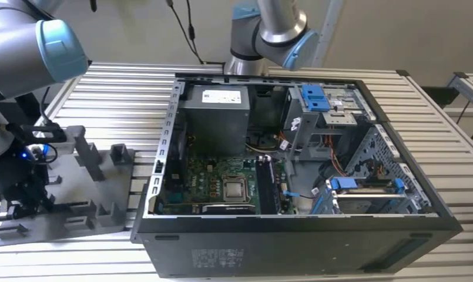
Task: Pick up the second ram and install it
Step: 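Pick up the second ram and move it above second insertion slot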
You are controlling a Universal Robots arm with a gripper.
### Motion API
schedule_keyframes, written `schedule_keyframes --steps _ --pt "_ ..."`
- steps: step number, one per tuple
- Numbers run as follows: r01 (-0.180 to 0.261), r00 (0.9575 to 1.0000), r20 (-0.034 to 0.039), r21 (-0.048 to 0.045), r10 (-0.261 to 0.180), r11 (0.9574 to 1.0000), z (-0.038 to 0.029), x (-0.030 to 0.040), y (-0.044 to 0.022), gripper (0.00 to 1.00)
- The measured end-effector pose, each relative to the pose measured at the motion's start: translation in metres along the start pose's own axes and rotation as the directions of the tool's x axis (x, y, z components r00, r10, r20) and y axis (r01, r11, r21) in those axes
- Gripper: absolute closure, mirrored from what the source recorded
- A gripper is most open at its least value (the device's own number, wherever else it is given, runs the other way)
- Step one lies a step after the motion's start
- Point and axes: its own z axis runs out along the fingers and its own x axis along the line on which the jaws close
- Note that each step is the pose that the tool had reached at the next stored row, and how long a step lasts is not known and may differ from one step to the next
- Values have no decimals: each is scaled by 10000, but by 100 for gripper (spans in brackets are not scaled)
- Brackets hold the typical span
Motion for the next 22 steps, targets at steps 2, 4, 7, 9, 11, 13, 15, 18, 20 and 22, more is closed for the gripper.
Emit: schedule_keyframes --steps 2,4,7,9,11,13,15,18,20,22 --pt "0 10000 1 1 0 10000 -1 0 0 85" --pt "0 10000 -1 -2 0 10000 -13 0 0 85" --pt "0 10000 0 0 0 10000 -54 -1 1 85" --pt "0 10000 0 -1 0 10000 -92 -1 1 85" --pt "0 10000 0 0 0 10000 -137 -2 1 85" --pt "0 10000 0 0 0 10000 -172 -3 2 85" --pt "1 10000 0 0 -1 10000 -206 -4 2 85" --pt "0 10000 -2 0 0 10000 -253 -12 1 85" --pt "1 10000 -2 0 -1 10000 -272 -12 1 85" --pt "-11 10000 -2 0 11 10000 -284 -13 2 85"
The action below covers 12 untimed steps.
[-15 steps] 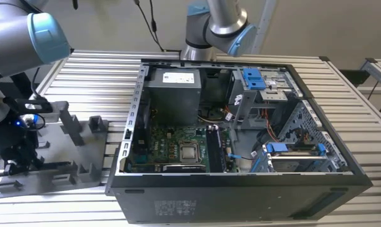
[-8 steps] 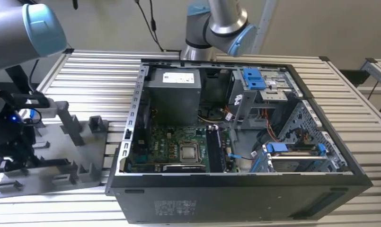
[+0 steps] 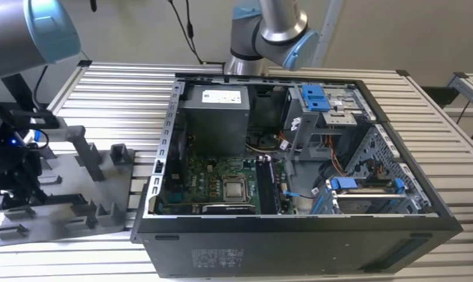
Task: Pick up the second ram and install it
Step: 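Pick up the second ram and move it above second insertion slot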
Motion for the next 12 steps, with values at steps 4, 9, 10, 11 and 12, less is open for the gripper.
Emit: schedule_keyframes --steps 4,9,10,11,12 --pt "-98 10000 0 0 98 10000 -29 0 1 85" --pt "-120 9999 1 1 120 9999 -100 -2 2 85" --pt "-121 9999 1 1 121 9999 -114 -2 2 85" --pt "-121 9999 2 2 121 9999 -129 -2 2 85" --pt "-121 9999 1 1 121 9999 -146 -2 2 85"
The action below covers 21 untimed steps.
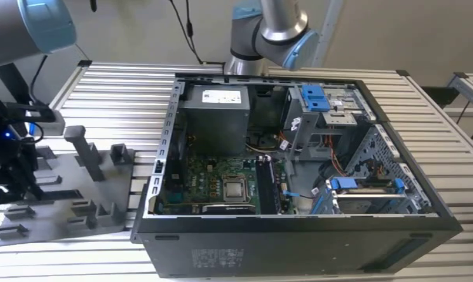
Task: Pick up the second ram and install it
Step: 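Pick up the second ram and move it above second insertion slot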
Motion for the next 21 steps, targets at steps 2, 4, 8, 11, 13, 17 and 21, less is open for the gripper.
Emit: schedule_keyframes --steps 2,4,8,11,13,17,21 --pt "0 10000 0 0 0 10000 -34 -1 0 85" --pt "0 10000 1 0 0 10000 -78 -1 1 85" --pt "2 10000 0 0 -2 10000 -164 -2 1 85" --pt "2 10000 1 1 -2 10000 -213 -3 2 85" --pt "1 10000 1 1 -1 10000 -248 -3 2 85" --pt "0 10000 0 0 0 10000 -310 -5 3 85" --pt "2 10000 0 0 -2 10000 -347 -4 3 85"
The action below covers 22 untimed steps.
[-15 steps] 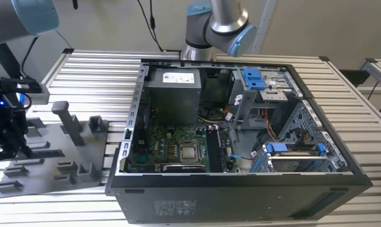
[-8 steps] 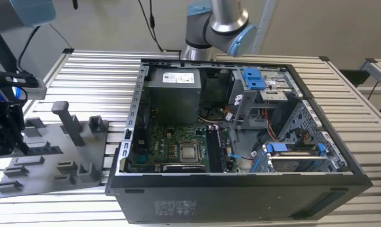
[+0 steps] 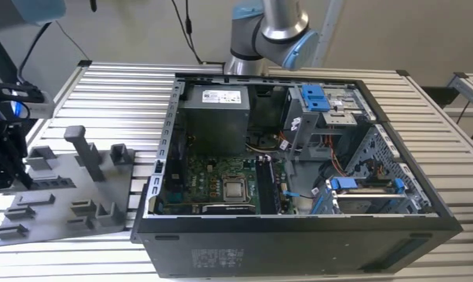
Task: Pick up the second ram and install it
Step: 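Pick up the second ram and move it above second insertion slot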
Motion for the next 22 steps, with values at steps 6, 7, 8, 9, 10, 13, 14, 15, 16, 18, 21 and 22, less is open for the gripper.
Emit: schedule_keyframes --steps 6,7,8,9,10,13,14,15,16,18,21,22 --pt "-1 10000 0 0 1 10000 -85 -2 1 85" --pt "-1 10000 0 0 1 10000 -101 -2 1 85" --pt "-1 10000 0 0 1 10000 -117 -2 1 85" --pt "-1 10000 0 0 1 10000 -132 -2 2 85" --pt "-1 10000 1 1 1 10000 -147 -3 2 85" --pt "-1 10000 1 0 1 10000 -188 -3 2 85" --pt "-1 10000 1 0 1 10000 -201 -4 2 85" --pt "-1 10000 1 0 1 10000 -215 -4 3 85" --pt "-1 10000 0 0 1 10000 -230 -4 3 85" --pt "-1 10000 0 0 1 10000 -260 -4 3 85" --pt "-1 10000 0 0 1 10000 -304 -5 4 85" --pt "-1 10000 0 0 1 10000 -318 -5 4 85"
